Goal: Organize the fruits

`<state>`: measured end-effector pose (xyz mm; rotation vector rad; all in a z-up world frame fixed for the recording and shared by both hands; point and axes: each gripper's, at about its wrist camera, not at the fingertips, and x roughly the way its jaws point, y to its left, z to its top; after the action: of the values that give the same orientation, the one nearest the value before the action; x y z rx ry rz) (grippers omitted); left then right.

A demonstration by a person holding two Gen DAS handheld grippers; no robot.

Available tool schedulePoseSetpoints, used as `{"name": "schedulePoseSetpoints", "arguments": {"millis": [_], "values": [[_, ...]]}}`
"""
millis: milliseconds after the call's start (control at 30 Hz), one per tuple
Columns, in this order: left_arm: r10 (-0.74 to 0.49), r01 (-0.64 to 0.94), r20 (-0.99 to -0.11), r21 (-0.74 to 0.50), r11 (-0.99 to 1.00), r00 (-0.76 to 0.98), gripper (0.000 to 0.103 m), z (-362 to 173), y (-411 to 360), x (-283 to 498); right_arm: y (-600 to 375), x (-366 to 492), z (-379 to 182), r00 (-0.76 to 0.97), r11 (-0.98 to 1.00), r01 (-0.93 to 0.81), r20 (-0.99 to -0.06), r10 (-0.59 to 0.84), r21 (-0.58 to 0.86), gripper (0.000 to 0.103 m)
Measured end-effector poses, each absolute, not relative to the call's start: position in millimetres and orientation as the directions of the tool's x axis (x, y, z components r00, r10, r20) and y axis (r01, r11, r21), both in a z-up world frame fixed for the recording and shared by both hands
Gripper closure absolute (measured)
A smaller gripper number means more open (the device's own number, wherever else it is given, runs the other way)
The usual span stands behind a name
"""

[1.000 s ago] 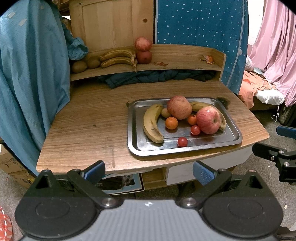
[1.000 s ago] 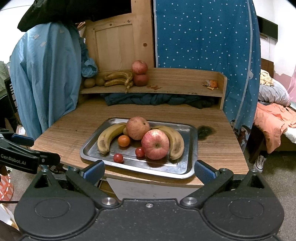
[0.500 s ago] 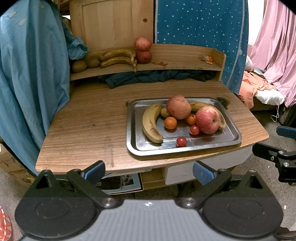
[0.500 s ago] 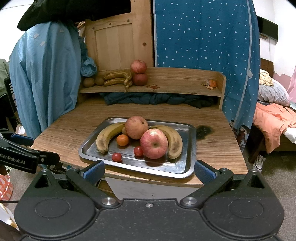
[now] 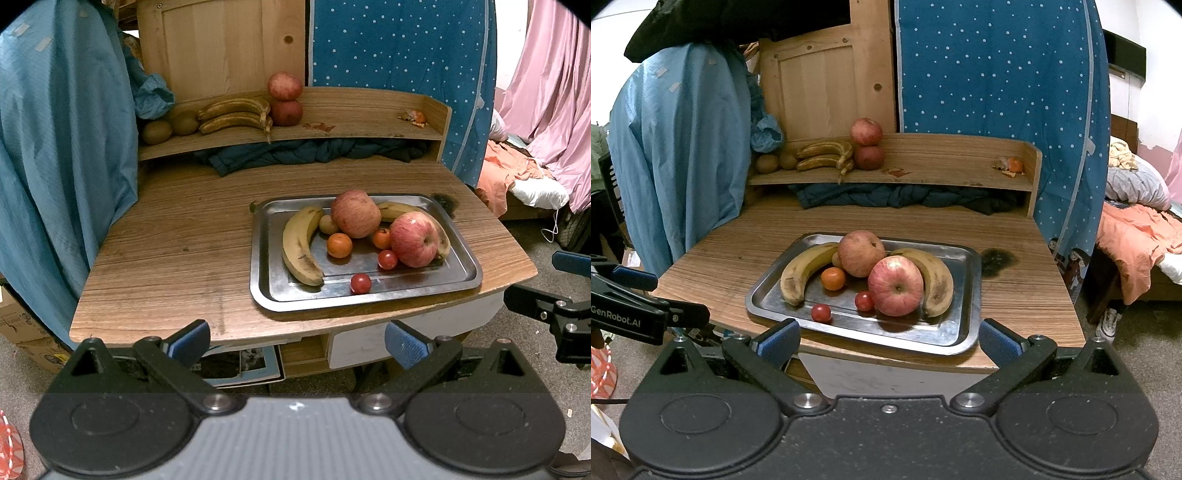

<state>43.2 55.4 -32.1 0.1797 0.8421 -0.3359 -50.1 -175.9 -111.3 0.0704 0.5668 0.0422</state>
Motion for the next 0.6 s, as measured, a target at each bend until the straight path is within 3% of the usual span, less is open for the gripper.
{"name": "schedulePoseSetpoints", "arguments": {"millis": [600], "values": [[-0.212, 0.358, -0.76, 0.029, 0.933, 0.614, 0.0, -34.5, 48.8, 46.2, -175.4, -48.3, -112.8, 0.839, 0.996, -0.021, -0.541, 0.064, 0.085, 0.001]]}}
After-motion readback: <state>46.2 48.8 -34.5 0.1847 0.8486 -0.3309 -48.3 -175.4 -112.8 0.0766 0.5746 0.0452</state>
